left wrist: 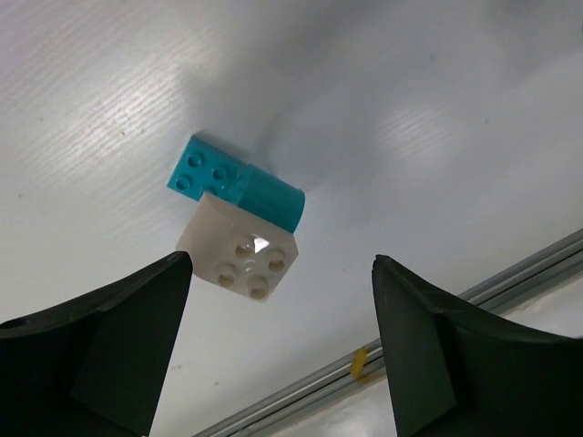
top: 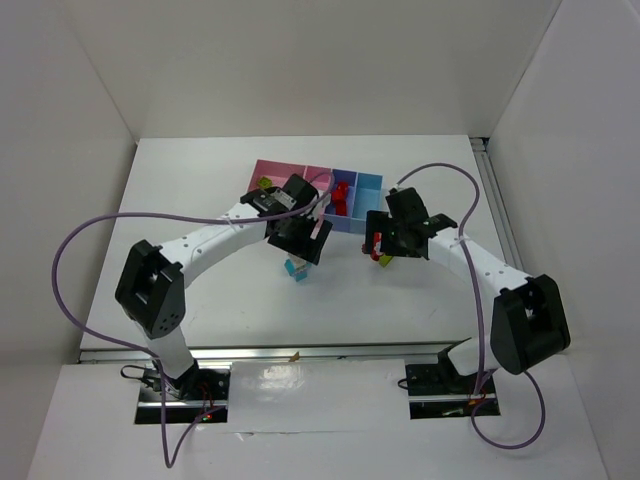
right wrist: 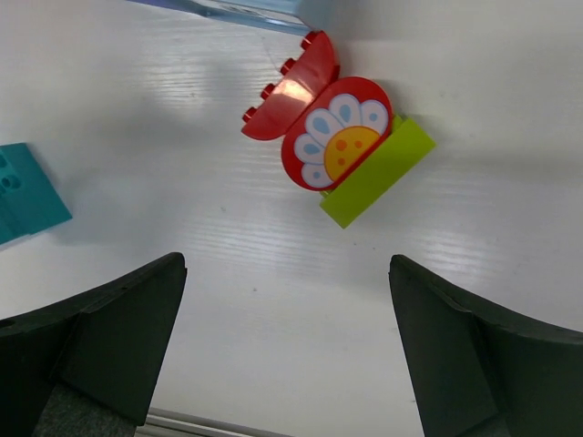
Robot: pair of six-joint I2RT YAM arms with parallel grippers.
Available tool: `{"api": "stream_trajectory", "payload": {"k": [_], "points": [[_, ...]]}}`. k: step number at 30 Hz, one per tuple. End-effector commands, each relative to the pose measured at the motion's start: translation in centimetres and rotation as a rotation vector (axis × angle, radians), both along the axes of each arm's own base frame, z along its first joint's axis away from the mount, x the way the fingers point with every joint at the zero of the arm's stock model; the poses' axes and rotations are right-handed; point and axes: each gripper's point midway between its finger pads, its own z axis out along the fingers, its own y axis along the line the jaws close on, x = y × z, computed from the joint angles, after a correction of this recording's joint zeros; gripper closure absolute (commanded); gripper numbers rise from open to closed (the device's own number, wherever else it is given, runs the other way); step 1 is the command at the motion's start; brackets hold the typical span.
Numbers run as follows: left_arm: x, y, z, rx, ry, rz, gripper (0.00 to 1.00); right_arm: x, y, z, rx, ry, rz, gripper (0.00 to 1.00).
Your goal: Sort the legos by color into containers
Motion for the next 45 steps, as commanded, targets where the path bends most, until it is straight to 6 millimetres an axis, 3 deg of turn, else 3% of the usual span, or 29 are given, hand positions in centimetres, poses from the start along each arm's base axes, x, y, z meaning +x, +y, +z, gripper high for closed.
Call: {"api": "stream_trajectory", "payload": {"k": [1,5,10,13,16,19,21,26,29,38,45], "points": [[-0.4,1.3,-0.6,0.097,-0.025,-0.060,0.09,0.3,-1.0,1.6,-0.035,-0.027,-0.068,0.00],[-0.4,3.0,-1.4,0.186,0.009,0.130,0.10,0.5,-1.4,1.8,-0.056,-0.035,-0.084,0.00],[-1.0,2.0,0.5,0.037,0.050,0.411,0.16,0.3,-1.5,1.4,-0.064,-0.018,-0.083,0.00],[-1.1,0.5,1.3,-0.018,0.073,0.494,0.22,0.3,-1.5,1.4,-0.069,-0.020,-0.076,0.00],[-1.1,0.0,0.8,0.022,0.082,0.578,0.26,0.5,-1.5,1.9,-0.066,-0.039,-0.069,0.00],[-1.2,0.9,-0.2,0.090,0.112,0.683,0.27,0.3,-1.7,2.0,-0.077,-0.042,-0.053,0.00],[-1.3,1.2,-1.5,0.129,0.132,0.710,0.28,0.3,-1.7,2.3,-0.073,-0.050,-0.053,0.00],[-1.7,1.3,-2.0,0.127,0.151,0.765,0.30,-0.1,-1.9,2.4,-0.085,-0.053,-0.036,0.00],[-2.1,1.6,-2.8,0.129,0.157,0.779,0.25,-0.2,-2.0,2.4,-0.092,-0.055,-0.027,0.00],[-1.5,1.8,-3.4,0.120,0.118,0.779,0.38,-0.1,-2.0,2.2,-0.091,-0.056,-0.027,0.00],[-0.9,1.6,-3.2,0.089,0.109,0.774,0.35,-0.2,-1.8,2.1,-0.088,-0.045,-0.021,0.00]]}}
